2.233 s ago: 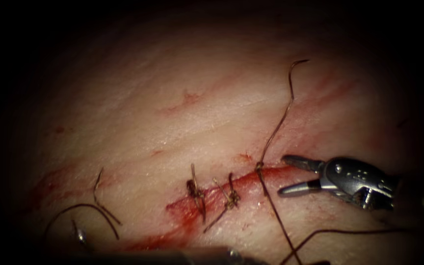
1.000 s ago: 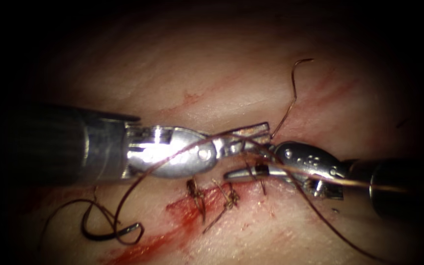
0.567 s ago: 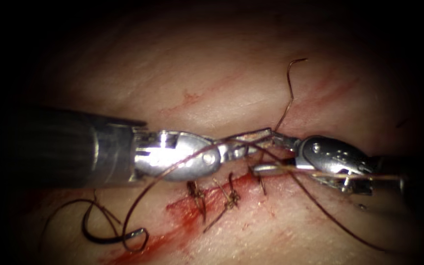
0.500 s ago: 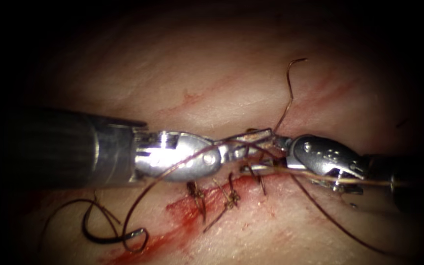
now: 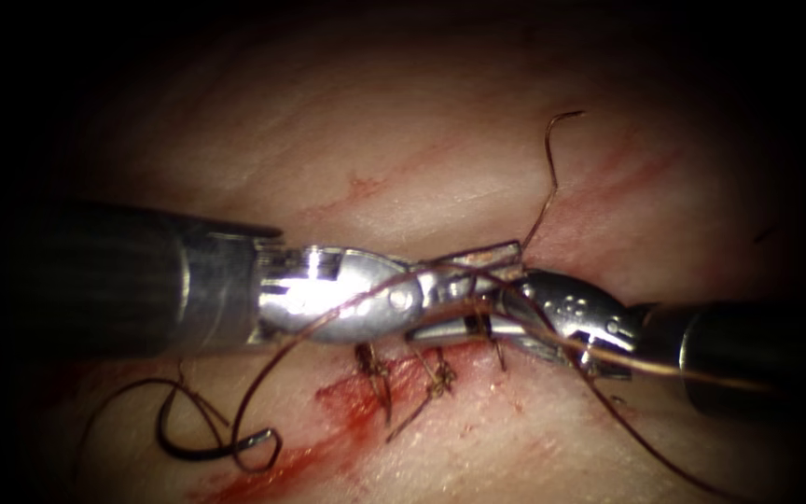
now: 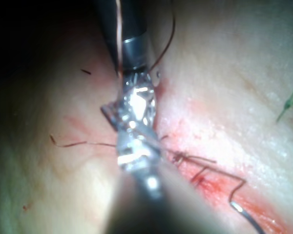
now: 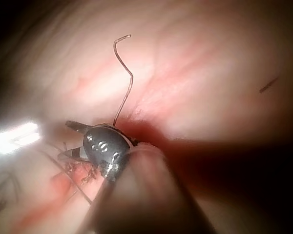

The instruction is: Wound Closure

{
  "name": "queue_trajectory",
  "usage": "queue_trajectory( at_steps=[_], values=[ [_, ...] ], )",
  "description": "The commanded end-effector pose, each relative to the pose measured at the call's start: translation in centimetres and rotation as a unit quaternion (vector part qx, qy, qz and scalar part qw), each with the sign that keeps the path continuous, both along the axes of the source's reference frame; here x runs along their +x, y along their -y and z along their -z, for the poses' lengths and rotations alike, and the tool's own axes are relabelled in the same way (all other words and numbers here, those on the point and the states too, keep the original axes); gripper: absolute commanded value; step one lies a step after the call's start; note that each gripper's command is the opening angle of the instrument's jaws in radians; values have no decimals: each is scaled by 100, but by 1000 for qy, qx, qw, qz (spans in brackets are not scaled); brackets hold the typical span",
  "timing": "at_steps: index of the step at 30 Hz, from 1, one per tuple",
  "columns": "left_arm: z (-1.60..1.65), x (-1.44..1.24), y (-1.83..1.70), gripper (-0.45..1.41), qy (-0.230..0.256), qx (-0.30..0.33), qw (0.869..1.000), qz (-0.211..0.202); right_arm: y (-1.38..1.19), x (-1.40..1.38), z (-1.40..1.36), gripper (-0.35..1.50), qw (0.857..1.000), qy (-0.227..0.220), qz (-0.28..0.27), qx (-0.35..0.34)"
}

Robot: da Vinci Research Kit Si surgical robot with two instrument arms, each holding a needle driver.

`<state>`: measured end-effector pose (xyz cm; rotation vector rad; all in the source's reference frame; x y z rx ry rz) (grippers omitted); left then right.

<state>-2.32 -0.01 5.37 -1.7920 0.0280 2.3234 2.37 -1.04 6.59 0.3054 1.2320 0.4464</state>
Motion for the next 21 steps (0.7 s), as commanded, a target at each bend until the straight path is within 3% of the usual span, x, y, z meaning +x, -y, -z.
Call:
queue_trajectory(
  at_steps=[1,2,4,7,12,17,19,21],
  values=[
    [-6,-6,1,-45,0,1,1000,0,8,6,-5,130,1000,-2,1,1],
    [-5,-7,-4,4,1,9,1000,3,9,5,-4,130,1000,-2,2,1],
    [-4,-10,-11,34,1,14,1000,6,12,5,-4,130,1000,-3,3,1],
    [-5,-20,-27,46,-6,20,1000,7,16,8,-2,130,1000,-4,4,0],
    [-14,-37,-50,49,-25,34,999,2,28,10,-2,130,1000,-7,9,-3],
    [-24,-38,-65,47,-26,41,999,6,38,11,-5,130,1000,-7,14,-6],
    [-27,-35,-70,39,-27,41,999,5,40,11,-5,130,1000,-7,16,-7],
    [-29,-31,-75,17,-29,43,999,1,40,10,-5,130,1000,-7,16,-7]
  ],
)
